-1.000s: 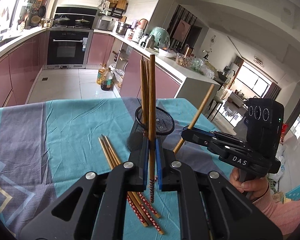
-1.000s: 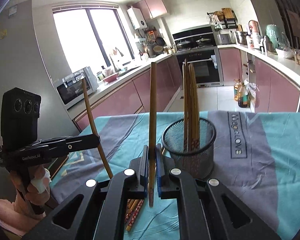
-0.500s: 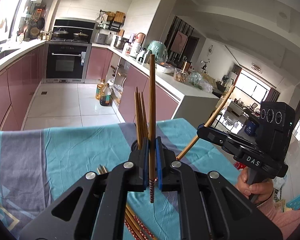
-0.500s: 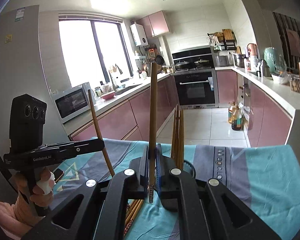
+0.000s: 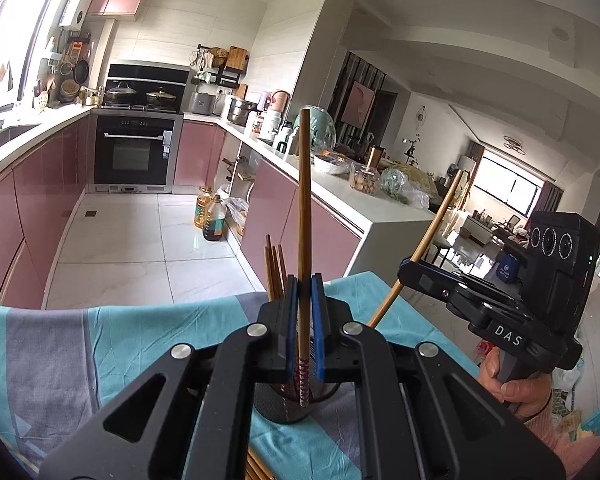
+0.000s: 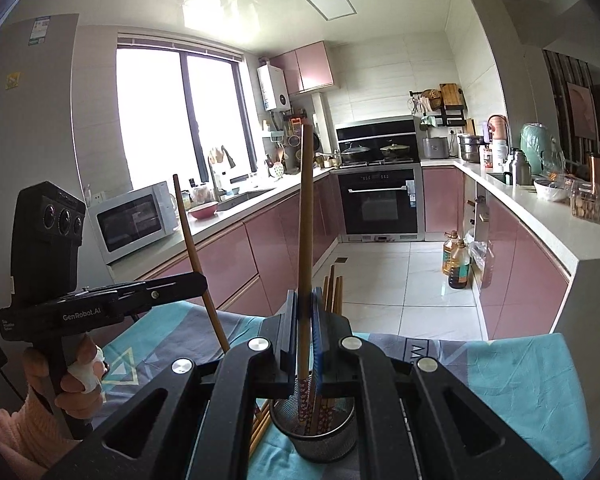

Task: Organize utensils
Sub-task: 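Lift the left gripper's chopstick upright into the mesh cup while the right gripper inserts its own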

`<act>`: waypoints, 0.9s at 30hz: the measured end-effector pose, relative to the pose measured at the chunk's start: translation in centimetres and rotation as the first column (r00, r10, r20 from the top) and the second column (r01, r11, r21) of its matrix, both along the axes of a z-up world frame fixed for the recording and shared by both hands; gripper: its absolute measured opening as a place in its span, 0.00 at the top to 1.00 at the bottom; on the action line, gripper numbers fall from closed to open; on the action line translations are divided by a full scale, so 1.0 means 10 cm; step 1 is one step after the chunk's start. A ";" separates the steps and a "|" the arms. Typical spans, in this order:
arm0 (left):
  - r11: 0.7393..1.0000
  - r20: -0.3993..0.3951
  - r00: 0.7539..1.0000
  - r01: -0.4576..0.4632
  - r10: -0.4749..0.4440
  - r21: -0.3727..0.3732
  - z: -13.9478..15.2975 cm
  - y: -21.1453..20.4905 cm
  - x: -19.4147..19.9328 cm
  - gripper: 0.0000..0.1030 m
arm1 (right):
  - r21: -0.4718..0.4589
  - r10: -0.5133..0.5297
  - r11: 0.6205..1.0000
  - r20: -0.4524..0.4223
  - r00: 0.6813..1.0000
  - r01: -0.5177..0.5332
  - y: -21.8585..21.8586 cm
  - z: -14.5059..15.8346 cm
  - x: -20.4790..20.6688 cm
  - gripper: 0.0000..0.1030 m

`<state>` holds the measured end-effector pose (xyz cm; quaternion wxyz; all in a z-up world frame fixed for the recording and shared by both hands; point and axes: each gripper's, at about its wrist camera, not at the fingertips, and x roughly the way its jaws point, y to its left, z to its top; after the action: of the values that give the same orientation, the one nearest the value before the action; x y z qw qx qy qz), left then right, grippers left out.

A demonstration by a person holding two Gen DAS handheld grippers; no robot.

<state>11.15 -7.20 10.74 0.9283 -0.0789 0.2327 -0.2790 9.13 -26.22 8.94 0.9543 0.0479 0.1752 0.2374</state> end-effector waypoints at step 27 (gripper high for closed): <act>0.976 -0.229 0.972 0.107 -0.062 0.191 -0.76 -0.46 0.49 0.93 | -0.123 -0.002 0.992 -0.261 0.965 -0.031 0.22 -0.64 0.50 0.94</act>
<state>16.08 -11.84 3.13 0.8871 -0.0050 0.3649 -0.2827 14.11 -24.04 2.49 0.9224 0.0171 0.3140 0.2244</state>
